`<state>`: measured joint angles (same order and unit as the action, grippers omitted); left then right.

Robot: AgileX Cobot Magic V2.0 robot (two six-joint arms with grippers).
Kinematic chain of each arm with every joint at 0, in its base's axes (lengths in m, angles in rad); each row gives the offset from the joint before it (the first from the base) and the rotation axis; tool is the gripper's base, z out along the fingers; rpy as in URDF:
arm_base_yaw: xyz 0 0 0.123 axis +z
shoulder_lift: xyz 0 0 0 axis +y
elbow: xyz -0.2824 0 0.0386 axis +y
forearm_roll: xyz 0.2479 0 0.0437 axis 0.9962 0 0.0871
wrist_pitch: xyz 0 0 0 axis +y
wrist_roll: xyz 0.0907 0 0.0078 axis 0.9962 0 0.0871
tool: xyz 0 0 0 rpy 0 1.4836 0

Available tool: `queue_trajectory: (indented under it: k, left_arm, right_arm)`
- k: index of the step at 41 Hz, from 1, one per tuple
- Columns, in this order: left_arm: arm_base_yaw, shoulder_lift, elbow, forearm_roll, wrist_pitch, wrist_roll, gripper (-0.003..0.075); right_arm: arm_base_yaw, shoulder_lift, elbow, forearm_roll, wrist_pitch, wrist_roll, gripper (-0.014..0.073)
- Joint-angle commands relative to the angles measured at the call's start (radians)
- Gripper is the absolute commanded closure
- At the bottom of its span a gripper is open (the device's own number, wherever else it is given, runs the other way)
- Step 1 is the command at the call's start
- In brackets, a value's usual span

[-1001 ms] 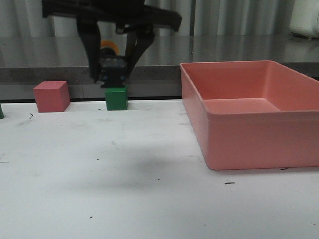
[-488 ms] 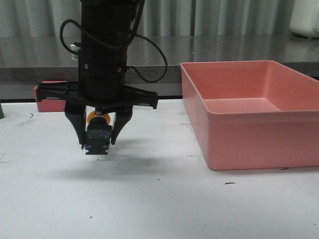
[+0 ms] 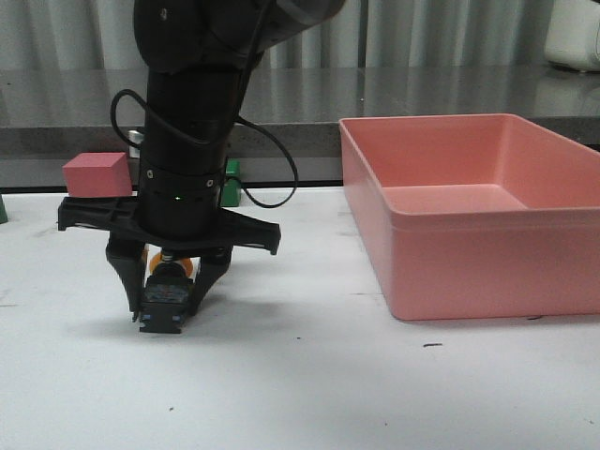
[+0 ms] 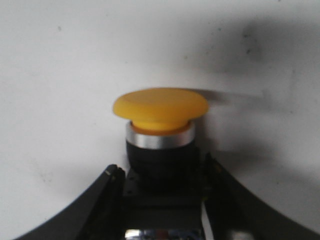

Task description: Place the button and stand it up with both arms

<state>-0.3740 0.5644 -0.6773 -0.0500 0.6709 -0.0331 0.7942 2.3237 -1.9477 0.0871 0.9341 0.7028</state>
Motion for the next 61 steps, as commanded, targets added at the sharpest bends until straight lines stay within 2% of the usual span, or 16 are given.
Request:
queue_trajectory:
  k: [1, 6, 9, 19, 33, 37, 45, 50, 61]
  left_arm:
    - [-0.008, 0.007, -0.029, -0.010, -0.069, -0.002, 0.0247]
    - [-0.008, 0.007, -0.029, -0.010, -0.069, -0.002, 0.0246]
    - [-0.008, 0.007, -0.029, -0.010, -0.069, -0.002, 0.0246]
    - [-0.008, 0.007, -0.029, -0.010, -0.069, -0.002, 0.0246]
    - [-0.008, 0.007, -0.029, -0.010, -0.069, -0.002, 0.0246]
    - [-0.008, 0.007, -0.029, -0.010, -0.069, -0.002, 0.0247]
    - [-0.008, 0.007, -0.029, -0.010, -0.069, -0.002, 0.0246]
    - [-0.008, 0.007, -0.029, -0.010, -0.069, -0.002, 0.0246]
    - [-0.008, 0.007, -0.029, -0.010, -0.069, -0.002, 0.0246]
  right_arm:
    - [-0.002, -0.066, -0.032, 0.009, -0.032, -0.001, 0.0280]
    - [-0.002, -0.066, -0.032, 0.009, -0.034, -0.001, 0.0137]
    - [-0.002, -0.073, -0.032, 0.009, -0.035, -0.001, 0.0094]
    - [-0.002, -0.138, -0.032, -0.033, -0.009, -0.073, 0.0094]
    - [-0.002, -0.392, -0.018, -0.289, 0.163, -0.291, 0.0094]
    - [-0.002, -0.505, 0.069, -0.299, 0.158, -0.333, 0.0094]
    - [-0.002, -0.820, 0.418, -0.287, -0.016, -0.391, 0.0094]
    - [-0.002, -1.026, 0.607, -0.254, -0.104, -0.477, 0.0094]
    - [-0.002, -1.427, 0.831, -0.225, -0.101, -0.633, 0.0094]
